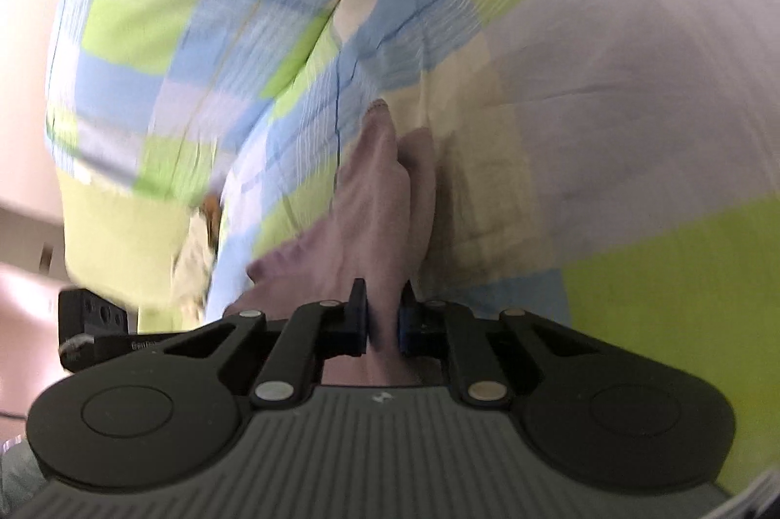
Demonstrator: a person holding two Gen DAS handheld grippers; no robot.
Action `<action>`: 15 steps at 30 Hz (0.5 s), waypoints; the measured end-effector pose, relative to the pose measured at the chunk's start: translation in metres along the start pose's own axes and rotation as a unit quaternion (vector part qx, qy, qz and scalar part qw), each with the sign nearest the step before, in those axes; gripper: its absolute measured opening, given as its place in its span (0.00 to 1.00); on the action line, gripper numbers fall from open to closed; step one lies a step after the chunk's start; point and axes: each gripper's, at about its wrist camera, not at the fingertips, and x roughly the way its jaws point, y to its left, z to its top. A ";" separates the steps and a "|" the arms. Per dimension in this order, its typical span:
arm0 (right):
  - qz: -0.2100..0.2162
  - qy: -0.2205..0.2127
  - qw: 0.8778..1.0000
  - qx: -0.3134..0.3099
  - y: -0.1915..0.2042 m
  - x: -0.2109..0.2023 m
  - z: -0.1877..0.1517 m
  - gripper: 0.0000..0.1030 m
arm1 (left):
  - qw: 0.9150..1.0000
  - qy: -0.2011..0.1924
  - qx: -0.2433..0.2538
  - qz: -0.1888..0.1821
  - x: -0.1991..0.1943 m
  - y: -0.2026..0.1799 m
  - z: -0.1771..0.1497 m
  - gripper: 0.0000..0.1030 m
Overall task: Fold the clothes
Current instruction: 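Lift the folded top with both tools and carry it onto the chair's clothes stack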
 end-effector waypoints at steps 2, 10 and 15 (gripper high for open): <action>-0.018 -0.023 0.999 0.026 0.003 -0.015 -0.008 0.09 | 0.999 0.013 0.031 -0.008 0.000 -0.017 0.009 0.04; -0.080 -0.147 0.981 0.102 -0.006 -0.099 -0.054 0.09 | 0.981 0.075 0.173 -0.052 0.030 -0.106 0.016 0.04; -0.105 -0.222 0.958 0.147 -0.026 -0.161 -0.088 0.09 | 0.957 0.125 0.245 -0.088 0.061 -0.179 -0.008 0.04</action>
